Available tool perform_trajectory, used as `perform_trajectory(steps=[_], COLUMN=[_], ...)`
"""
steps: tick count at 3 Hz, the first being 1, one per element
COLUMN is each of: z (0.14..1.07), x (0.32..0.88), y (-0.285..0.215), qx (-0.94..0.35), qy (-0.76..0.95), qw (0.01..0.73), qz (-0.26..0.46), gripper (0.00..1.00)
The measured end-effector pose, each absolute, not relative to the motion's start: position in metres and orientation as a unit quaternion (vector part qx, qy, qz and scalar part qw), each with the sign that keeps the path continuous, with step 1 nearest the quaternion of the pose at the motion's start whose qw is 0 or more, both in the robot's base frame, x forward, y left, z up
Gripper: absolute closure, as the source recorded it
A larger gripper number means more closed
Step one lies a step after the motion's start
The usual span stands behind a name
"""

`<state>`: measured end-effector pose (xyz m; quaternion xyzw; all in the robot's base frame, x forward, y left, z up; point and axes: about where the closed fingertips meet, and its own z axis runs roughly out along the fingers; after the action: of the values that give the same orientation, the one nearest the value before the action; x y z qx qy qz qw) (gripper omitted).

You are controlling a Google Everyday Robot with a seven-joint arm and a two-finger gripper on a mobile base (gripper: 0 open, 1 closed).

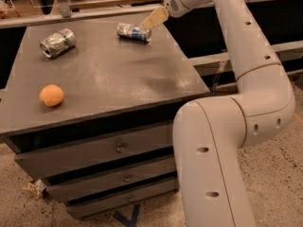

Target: Move redbull can near orange

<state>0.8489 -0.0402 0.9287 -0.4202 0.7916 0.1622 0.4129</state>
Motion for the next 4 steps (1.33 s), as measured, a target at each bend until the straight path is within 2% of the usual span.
perform_trajectory(steps=[3,4], z=[0.931,0.928], x=[0.905,0.912], y=[-0.031,-0.030], qx=[-0.330,-0.323], qy=[0.757,0.747], qw=[0.516,0.531], qz=[0.227,0.236], gripper=[0.00,0.00])
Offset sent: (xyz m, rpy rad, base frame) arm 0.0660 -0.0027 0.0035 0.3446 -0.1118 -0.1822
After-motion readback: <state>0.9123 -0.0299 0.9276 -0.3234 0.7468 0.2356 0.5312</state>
